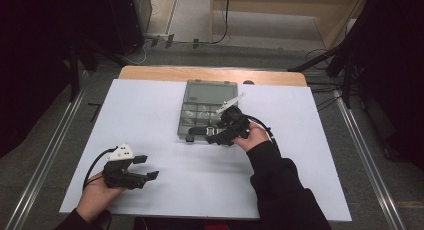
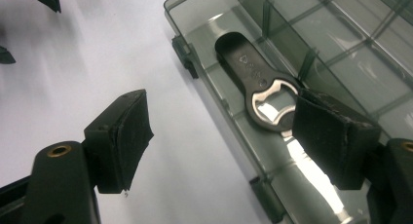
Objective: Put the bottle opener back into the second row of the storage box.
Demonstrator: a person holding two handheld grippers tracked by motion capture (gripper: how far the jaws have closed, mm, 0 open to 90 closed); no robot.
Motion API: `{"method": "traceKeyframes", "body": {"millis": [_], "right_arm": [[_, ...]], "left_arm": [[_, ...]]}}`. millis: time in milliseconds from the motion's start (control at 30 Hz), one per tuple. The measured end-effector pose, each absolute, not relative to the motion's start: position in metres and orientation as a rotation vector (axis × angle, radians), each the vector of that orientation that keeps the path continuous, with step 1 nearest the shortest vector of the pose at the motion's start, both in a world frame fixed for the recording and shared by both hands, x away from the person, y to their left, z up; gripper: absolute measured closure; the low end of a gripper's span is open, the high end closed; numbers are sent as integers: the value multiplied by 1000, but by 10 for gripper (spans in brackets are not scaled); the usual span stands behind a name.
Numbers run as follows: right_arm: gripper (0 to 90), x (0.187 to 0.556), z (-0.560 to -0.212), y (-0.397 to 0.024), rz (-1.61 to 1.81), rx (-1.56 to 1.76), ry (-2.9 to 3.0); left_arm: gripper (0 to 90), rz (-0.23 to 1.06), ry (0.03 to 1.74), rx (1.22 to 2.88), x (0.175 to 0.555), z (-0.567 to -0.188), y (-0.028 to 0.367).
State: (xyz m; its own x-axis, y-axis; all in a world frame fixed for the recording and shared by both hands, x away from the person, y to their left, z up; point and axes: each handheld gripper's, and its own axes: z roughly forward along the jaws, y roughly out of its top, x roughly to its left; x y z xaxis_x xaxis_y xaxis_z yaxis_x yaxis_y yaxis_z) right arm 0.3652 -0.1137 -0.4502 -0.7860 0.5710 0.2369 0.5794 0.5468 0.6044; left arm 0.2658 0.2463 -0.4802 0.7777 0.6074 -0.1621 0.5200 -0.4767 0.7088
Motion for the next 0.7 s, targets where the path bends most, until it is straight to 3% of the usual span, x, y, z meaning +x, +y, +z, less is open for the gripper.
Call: {"method": "traceKeyframes", "body": {"millis": [700], "right_arm": [[237, 321, -460, -135, -1100, -1034, -2706]], "left_arm": [[249, 133, 825, 2195, 265, -481, 245]]}}
